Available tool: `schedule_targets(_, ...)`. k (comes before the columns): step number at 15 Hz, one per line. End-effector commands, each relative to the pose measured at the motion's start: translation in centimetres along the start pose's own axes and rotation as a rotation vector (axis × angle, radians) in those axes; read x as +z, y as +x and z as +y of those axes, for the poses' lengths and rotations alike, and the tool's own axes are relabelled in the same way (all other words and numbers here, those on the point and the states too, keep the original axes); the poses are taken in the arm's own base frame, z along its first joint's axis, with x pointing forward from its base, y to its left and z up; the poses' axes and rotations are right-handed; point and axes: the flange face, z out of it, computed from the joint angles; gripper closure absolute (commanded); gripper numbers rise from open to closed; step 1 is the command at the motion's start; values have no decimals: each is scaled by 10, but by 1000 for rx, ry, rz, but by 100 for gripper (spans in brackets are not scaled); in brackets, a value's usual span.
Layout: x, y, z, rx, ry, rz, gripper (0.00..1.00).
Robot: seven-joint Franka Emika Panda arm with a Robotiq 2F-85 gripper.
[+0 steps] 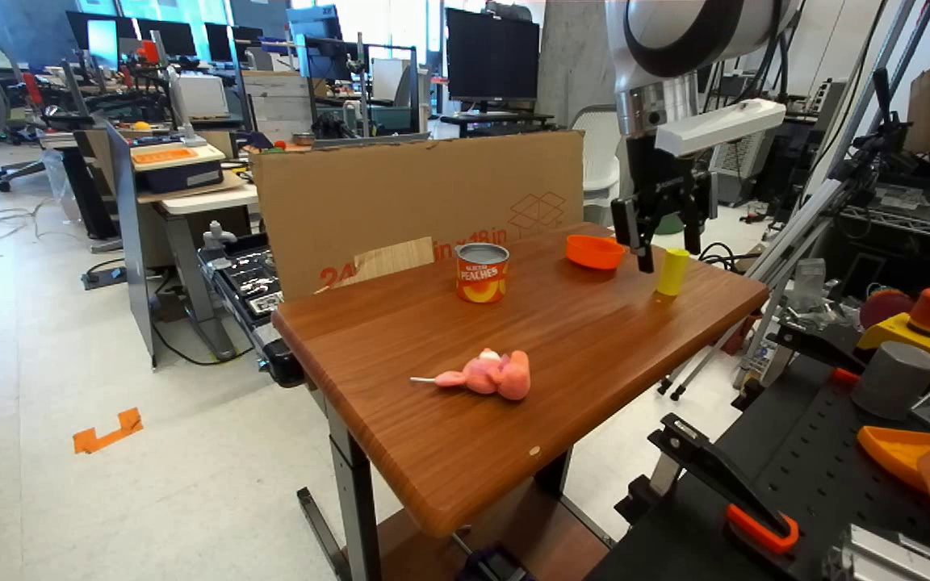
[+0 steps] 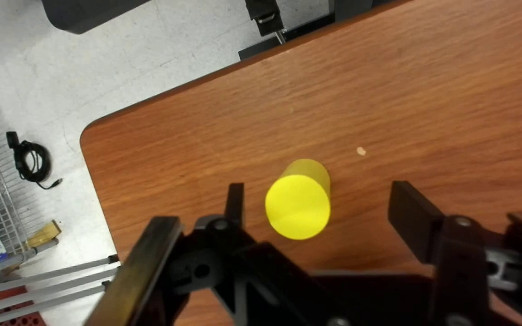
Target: Put the yellow object inside the orange pan.
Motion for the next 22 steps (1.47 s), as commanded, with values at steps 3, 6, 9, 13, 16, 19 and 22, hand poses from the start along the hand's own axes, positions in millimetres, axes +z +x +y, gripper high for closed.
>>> schedule_targets(3, 6, 11, 6, 26, -69, 20, 60)
schedule_targets(6, 0, 13, 12, 63, -79, 26, 79)
schedule_targets(9, -25, 17, 19, 116, -28, 45, 83)
schedule_targets(13, -88, 21, 16, 164, 121, 151, 83)
schedule_targets(16, -120, 32, 5, 213, 232, 226, 83)
schedule_targets(19, -128, 48, -1, 252, 288, 262, 83)
schedule_targets(22, -115, 58, -2, 270, 298, 253, 83)
